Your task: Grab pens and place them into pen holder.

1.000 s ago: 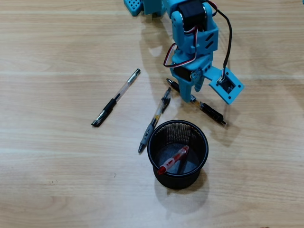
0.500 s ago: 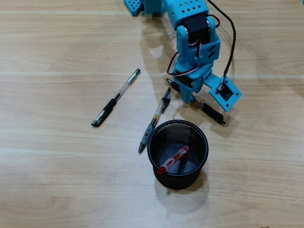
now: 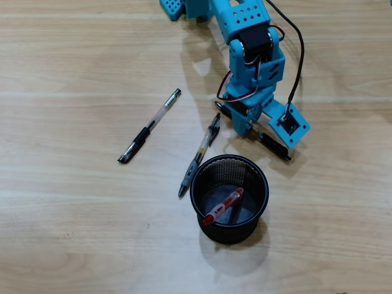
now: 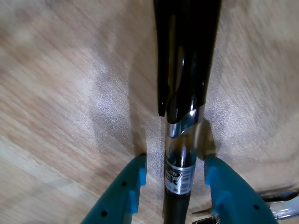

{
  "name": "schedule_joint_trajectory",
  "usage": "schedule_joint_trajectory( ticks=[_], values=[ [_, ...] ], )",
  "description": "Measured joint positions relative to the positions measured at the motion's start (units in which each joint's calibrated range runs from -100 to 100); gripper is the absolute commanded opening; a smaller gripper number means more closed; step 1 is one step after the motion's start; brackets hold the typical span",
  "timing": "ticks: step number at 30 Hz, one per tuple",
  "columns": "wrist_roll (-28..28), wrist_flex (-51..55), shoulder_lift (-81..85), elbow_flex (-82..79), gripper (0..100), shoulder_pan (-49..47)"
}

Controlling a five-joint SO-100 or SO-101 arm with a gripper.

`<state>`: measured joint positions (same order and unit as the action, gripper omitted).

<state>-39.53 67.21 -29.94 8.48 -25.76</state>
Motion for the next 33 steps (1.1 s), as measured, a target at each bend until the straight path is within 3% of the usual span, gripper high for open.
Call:
schedule_joint_trajectory(
  ticks=[3, 16, 33],
  values=[
    [0.00, -0.61, -0.08, 0.00, 3, 0.00],
    [-0.21, 0.09, 1.53, -0.27, 2, 0.18],
    [-0.10, 12.98, 34.27, -0.27, 2, 9.38]
  ],
)
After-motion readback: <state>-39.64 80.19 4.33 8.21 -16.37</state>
